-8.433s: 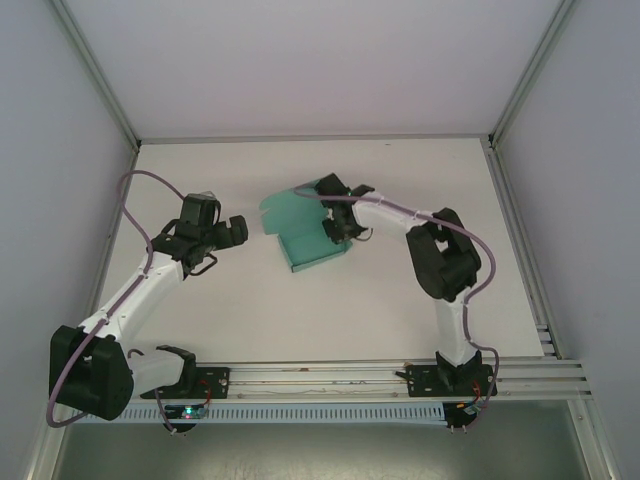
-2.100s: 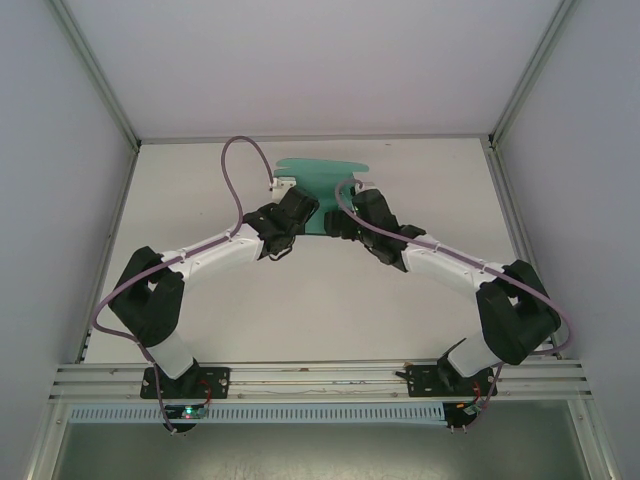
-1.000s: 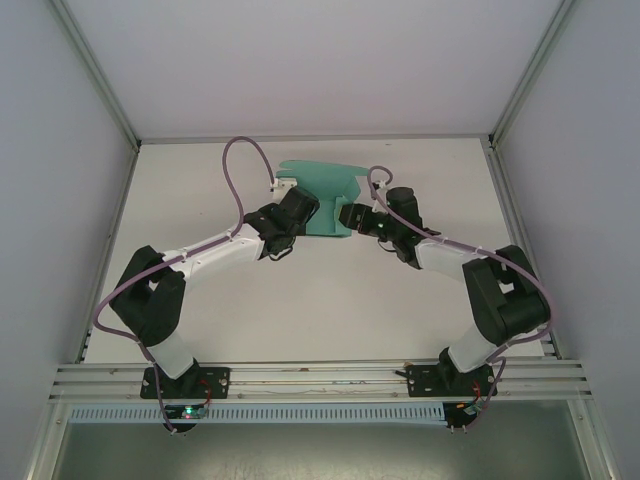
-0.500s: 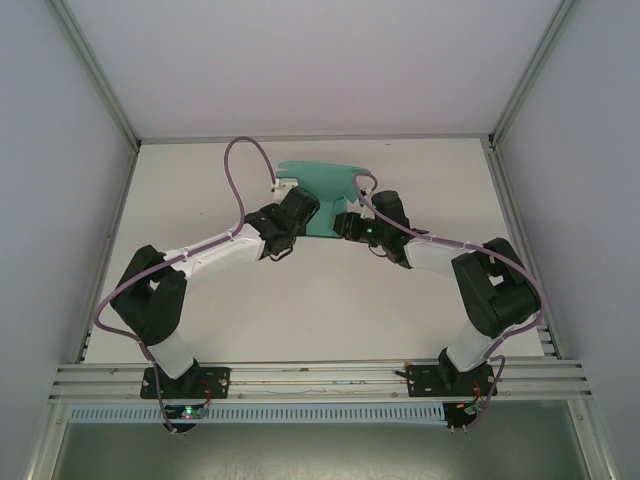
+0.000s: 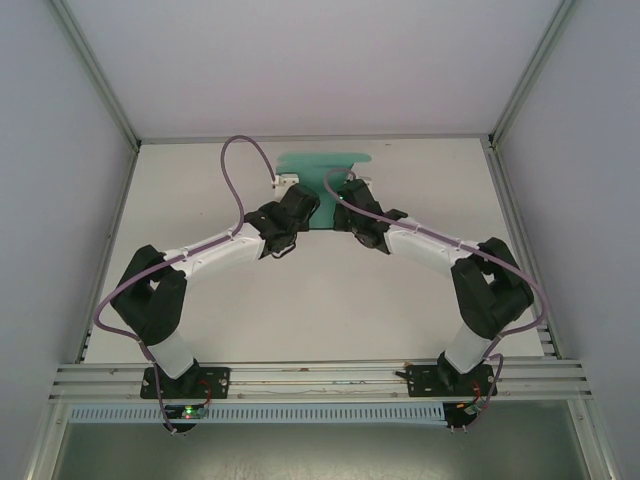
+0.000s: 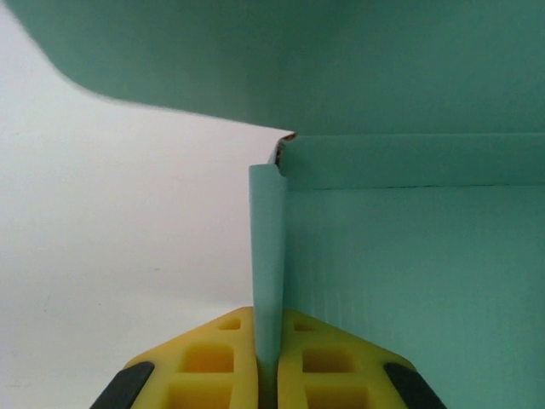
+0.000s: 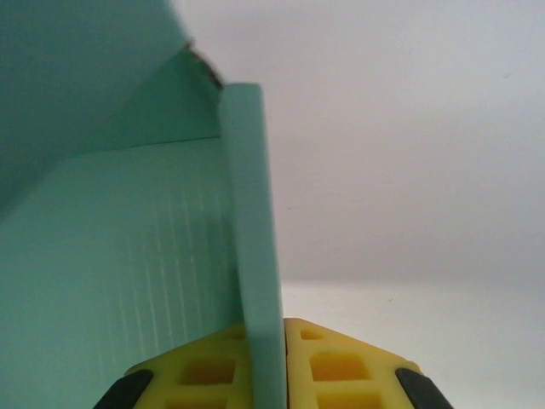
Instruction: Assemble paper box
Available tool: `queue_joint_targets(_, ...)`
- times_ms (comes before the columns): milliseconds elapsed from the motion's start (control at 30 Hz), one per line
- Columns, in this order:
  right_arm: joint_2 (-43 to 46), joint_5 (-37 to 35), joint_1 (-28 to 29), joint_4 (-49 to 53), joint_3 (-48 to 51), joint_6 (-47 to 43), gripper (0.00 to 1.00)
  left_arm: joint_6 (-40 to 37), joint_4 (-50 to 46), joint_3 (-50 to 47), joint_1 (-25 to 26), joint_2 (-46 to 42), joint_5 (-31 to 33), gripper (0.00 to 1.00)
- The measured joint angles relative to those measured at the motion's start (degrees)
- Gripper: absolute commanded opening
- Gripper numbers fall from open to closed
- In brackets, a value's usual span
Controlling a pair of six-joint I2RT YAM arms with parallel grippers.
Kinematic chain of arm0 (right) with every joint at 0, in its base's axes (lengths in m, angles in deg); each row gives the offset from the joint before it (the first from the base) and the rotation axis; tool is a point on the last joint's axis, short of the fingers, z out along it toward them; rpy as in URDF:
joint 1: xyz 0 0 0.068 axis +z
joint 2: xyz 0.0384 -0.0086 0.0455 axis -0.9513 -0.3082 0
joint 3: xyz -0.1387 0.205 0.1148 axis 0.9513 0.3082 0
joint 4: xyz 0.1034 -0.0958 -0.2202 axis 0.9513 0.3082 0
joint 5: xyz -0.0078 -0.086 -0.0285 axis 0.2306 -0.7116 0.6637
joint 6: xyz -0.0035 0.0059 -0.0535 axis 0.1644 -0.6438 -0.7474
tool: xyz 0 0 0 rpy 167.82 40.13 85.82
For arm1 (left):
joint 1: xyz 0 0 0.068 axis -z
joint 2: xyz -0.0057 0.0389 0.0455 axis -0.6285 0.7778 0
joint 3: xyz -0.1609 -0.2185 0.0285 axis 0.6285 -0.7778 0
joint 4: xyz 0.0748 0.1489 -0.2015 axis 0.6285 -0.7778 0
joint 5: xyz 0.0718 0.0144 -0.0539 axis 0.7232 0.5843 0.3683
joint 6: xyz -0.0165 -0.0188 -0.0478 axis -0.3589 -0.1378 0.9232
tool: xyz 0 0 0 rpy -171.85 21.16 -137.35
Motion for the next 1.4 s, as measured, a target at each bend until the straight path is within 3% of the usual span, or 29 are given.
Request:
queue_joint_targets(267, -9.3, -11.9, 3.5, 12.6, -12.2, -1.4, 0.00, 0.4, 0.5, 0.2, -0.3, 1.3, 0.0, 0.00)
queue_joint_targets(800, -11.7, -20.1, 4.8, 19.3, -16.4, -2.5, 0.00, 1.9, 2.1, 0.4, -0.3, 2.2, -2.2, 0.00)
queue_joint_targets(833, -11.3, -20.0, 4.8, 18.5, -15.7, -2.5, 0.03, 1.9, 2.1, 0.4, -0.3, 2.2, -2.2, 0.00)
queue_joint_targets(867, -10.8, -19.8, 4.7, 17.8, -14.8, -2.5, 0.18, 1.9, 2.1, 0.4, -0.3, 2.2, -2.3, 0.00)
queue_joint_targets(967, -9.7, -20.5, 4.6, 17.1, -13.2, -2.5, 0.15, 1.9, 2.3, 0.4, 0.1, 2.1, -2.6, 0.00)
queue_joint_targets(1100, -9.6, -22.3, 4.5, 17.3, -13.1, -2.8, 0.27, 1.9, 2.7, 0.4, 0.3, 2.1, -2.7, 0.00)
queue_joint_targets(1133, -9.6, -22.6, 4.5, 17.4, -13.1, -2.8, 0.38, 1.9, 2.7, 0.4, 0.3, 2.0, -2.7, 0.00)
queue_joint_targets(1167, -9.6, -23.0, 4.4, 17.4, -13.1, -2.9, 0.40, 1.9, 2.7, 0.4, 0.3, 2.0, -2.5, 0.00)
queue_joint_targets(1300, -9.6, -22.3, 3.6, 16.8, -13.1, -2.8, 0.00, 2.0, 3.7, 0.4, 0.4, 2.0, -3.4, 0.00)
queue_joint_targets(1400, -9.2, -20.7, 3.6, 15.8, -13.0, -3.8, 0.00, 1.9, 4.2, 0.4, 0.3, 2.0, -3.3, 0.00)
